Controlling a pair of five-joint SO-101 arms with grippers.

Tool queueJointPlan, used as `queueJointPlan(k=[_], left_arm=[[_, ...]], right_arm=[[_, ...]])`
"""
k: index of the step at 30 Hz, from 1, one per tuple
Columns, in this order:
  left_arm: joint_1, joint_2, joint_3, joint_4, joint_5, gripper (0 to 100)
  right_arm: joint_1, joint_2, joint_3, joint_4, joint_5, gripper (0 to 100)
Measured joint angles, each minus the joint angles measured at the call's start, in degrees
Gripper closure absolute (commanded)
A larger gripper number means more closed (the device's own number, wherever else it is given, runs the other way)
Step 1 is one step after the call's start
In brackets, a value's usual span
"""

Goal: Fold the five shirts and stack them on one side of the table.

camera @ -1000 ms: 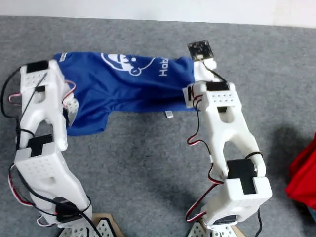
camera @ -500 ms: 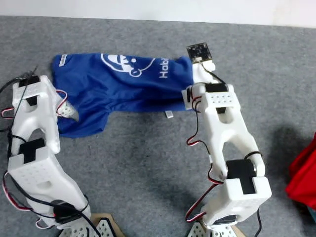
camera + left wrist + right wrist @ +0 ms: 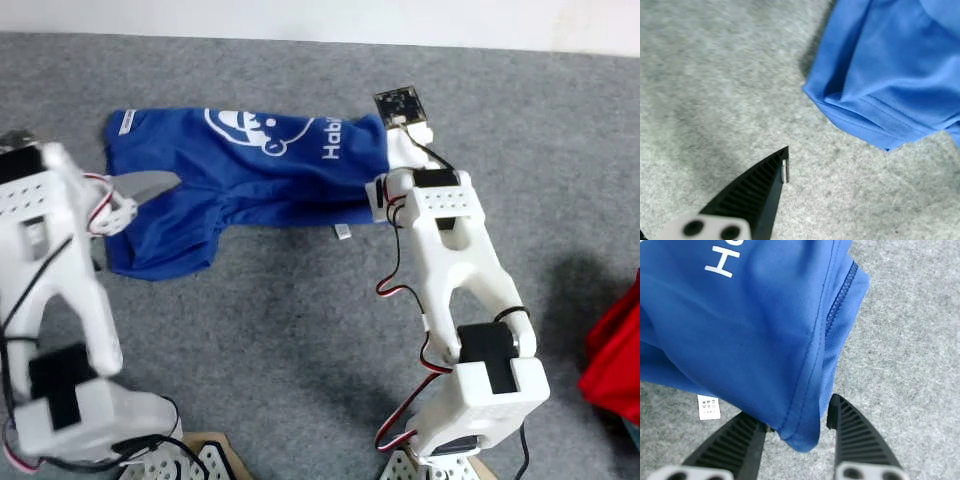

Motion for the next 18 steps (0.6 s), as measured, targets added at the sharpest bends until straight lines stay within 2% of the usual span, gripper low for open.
queueJointPlan(k=[4, 8, 13, 18], left_arm=[[-1.8, -4.5, 1.7, 0.0, 0.0, 38], [-1.8, -3.4, 1.8, -2.5, 0.0, 41], [0.4, 5.4, 1.8, -7.2, 0.4, 52], [3.5, 16.3, -1.2, -10.2, 0.4, 63]], right_arm=[[-0.1, 0.0, 0.0, 0.0, 0.0, 82.3], [-0.1, 0.0, 0.0, 0.0, 0.0, 82.3], [-0.1, -0.2, 0.0, 4.0, 0.0, 82.3], [-0.9, -0.2, 0.0, 6.2, -4.5, 82.4]])
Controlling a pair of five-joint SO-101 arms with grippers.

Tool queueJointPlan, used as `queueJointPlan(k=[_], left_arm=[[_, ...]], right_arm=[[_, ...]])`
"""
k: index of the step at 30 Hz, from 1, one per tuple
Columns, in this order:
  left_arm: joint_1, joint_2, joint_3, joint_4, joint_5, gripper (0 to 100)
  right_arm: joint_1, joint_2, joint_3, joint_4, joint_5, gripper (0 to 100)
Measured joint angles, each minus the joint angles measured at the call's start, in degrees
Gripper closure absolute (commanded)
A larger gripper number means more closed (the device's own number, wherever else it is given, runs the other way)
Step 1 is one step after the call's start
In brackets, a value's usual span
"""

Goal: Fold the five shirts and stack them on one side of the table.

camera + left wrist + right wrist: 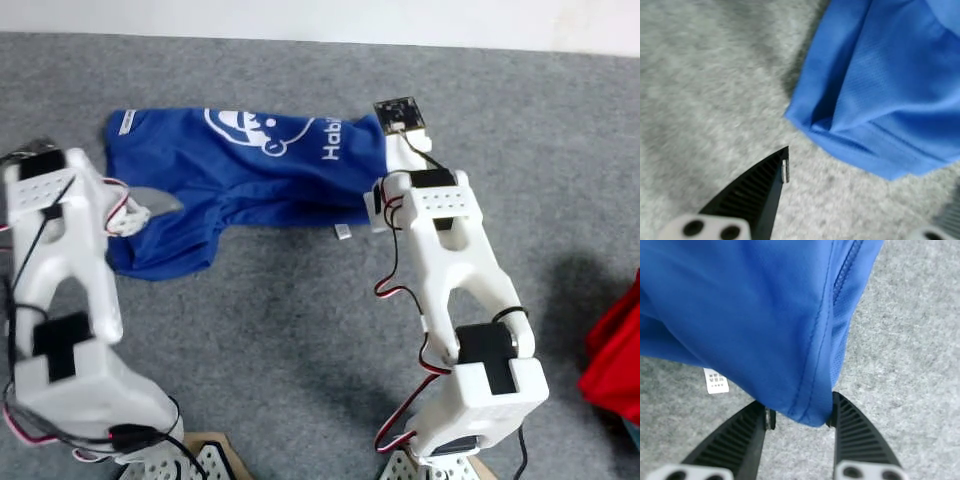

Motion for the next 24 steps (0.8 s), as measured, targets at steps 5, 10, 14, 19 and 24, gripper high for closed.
queueJointPlan(k=[5, 10, 14, 19, 24], left_arm=[[0.2, 7.2, -3.9, -3.5, 0.0, 69], [0.2, 10.1, -4.7, -7.2, 0.1, 75], [0.2, 10.7, -4.7, -9.9, 0.1, 85], [0.2, 10.7, -4.7, -13.8, 0.1, 100], [0.2, 10.7, -4.7, -14.9, 0.2, 99]], right_arm=[[-0.2, 0.0, 0.0, -0.8, -1.0, 92.0], [-0.1, 0.0, 0.0, -2.2, -1.1, 96.1], [-0.2, 0.0, 0.0, -2.4, -1.1, 96.1], [-0.1, 0.0, 0.1, -2.4, -1.1, 96.1], [-0.2, 0.0, 2.5, -3.7, -1.1, 96.1]])
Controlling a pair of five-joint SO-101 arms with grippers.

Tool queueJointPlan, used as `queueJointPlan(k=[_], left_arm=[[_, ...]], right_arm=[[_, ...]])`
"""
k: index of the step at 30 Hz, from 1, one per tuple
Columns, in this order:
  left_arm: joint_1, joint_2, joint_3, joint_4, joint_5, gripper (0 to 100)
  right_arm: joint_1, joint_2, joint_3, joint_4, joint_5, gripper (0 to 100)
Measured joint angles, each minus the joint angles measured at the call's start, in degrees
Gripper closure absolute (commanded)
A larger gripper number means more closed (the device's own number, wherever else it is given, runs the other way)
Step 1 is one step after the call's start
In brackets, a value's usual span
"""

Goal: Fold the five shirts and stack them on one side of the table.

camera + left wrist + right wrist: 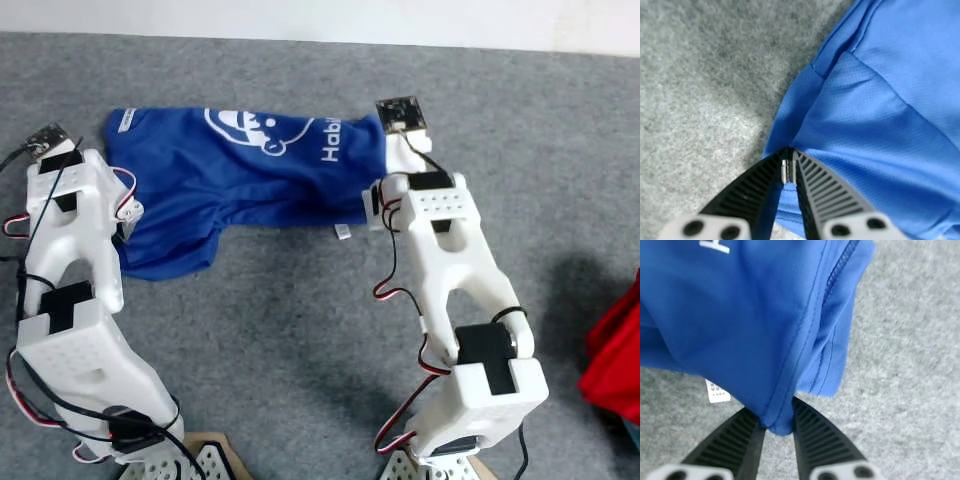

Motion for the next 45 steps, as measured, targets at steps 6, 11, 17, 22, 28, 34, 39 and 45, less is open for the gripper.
queueJointPlan(k=[6, 11, 17, 22, 28, 34, 39, 45], left_arm=[[0.0, 0.1, 0.0, 3.2, 0.0, 99], [0.0, -1.2, 0.0, 4.7, -0.1, 99], [0.0, -5.1, 0.0, 5.4, -0.1, 99], [0.0, -7.6, 0.0, 9.0, -0.2, 99], [-0.9, -9.9, 7.6, 7.3, -0.2, 99], [-2.9, -15.2, 14.3, 2.7, 0.0, 99], [-3.8, -15.7, 19.5, -3.4, 0.0, 99], [-4.1, -15.7, 21.9, -8.2, 0.0, 99]], right_arm=[[0.1, 0.0, 1.9, -2.2, 0.0, 96.1], [0.1, 0.0, 1.9, -2.3, 0.0, 96.1], [0.1, 0.0, 1.9, -2.3, 0.0, 96.1], [0.1, 0.0, 1.9, -2.3, 0.0, 96.1], [0.1, 0.0, 1.9, -2.3, 0.0, 96.1], [0.0, 0.0, 1.9, -2.3, 0.0, 96.1], [0.0, 0.0, 1.9, -2.3, 0.0, 96.1], [0.0, 0.0, 1.9, -2.3, 0.0, 96.1]])
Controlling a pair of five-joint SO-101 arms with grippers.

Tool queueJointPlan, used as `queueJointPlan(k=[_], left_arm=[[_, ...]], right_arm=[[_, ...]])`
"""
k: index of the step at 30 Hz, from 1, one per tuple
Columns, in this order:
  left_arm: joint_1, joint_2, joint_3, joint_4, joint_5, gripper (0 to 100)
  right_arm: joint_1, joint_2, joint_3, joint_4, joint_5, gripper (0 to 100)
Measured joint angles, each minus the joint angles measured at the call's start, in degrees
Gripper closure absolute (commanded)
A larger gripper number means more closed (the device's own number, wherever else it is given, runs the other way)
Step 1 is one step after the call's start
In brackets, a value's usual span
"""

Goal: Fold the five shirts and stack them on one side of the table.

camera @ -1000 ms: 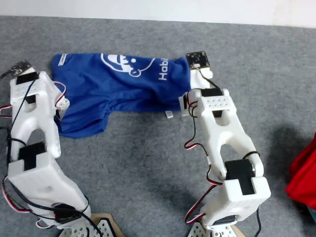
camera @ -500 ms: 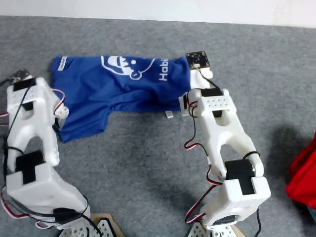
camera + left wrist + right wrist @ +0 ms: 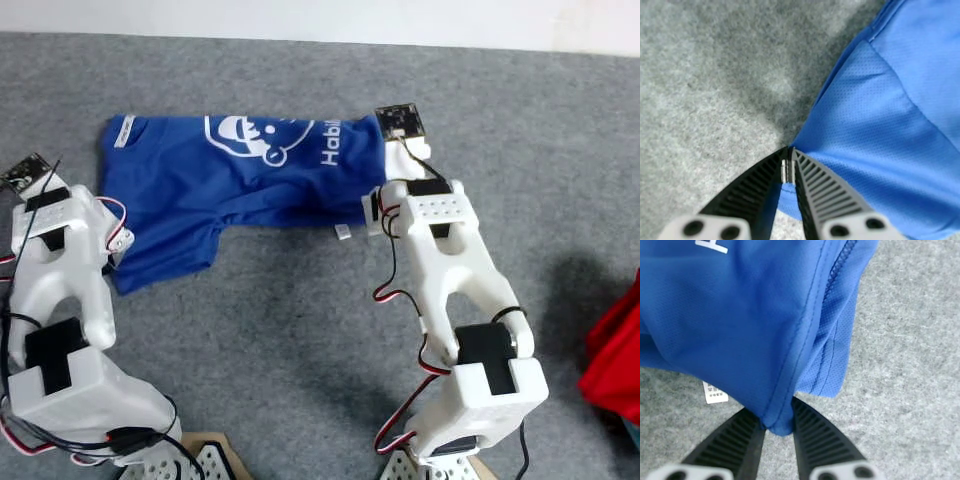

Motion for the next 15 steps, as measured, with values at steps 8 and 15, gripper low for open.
queueJointPlan(k=[8, 15], left_arm=[[-2.9, 4.5, -0.3, -5.1, 0.0, 99], [-2.9, 8.2, -2.4, -7.1, 0.0, 99]], right_arm=[[0.0, -1.1, 0.0, 3.4, 0.0, 96.1], [6.9, -4.4, -2.5, 2.6, 0.0, 96.1]])
